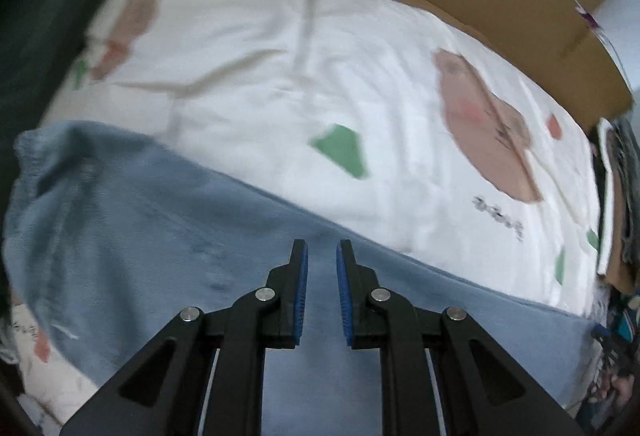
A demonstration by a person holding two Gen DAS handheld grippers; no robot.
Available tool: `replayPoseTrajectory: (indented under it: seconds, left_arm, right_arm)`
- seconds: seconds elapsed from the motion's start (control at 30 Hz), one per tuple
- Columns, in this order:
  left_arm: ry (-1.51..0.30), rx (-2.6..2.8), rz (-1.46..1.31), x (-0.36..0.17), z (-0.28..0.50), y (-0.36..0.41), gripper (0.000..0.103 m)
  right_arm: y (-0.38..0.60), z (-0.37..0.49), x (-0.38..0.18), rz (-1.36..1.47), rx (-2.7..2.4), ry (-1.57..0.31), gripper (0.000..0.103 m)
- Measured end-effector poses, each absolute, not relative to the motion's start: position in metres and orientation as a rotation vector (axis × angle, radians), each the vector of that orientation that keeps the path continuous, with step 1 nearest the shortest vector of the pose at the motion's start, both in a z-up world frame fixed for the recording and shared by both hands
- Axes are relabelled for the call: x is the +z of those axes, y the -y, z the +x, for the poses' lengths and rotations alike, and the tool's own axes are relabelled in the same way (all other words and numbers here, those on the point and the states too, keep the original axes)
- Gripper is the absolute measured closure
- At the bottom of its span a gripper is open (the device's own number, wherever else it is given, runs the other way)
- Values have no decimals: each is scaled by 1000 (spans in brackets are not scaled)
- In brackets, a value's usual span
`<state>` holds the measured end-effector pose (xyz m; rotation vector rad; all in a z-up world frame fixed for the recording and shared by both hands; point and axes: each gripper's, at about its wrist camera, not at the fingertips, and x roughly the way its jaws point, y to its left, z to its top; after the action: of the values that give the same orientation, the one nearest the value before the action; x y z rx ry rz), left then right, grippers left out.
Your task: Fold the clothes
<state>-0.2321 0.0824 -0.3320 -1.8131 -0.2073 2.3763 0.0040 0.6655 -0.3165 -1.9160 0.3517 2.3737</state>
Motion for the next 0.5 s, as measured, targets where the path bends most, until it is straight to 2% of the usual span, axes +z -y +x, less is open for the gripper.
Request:
replayPoseTrajectory:
  seconds: [0.47, 0.5]
  left_arm:
    - [-86, 1909, -1657, -357, -214, -241, 88]
    - [-93, 1875, -1648, -359, -212, -248, 85]
  right_arm:
    - [-601, -57, -341, -2144, 2604, -247, 72]
    - [-597, -59, -341, -2157, 2609, -239, 72]
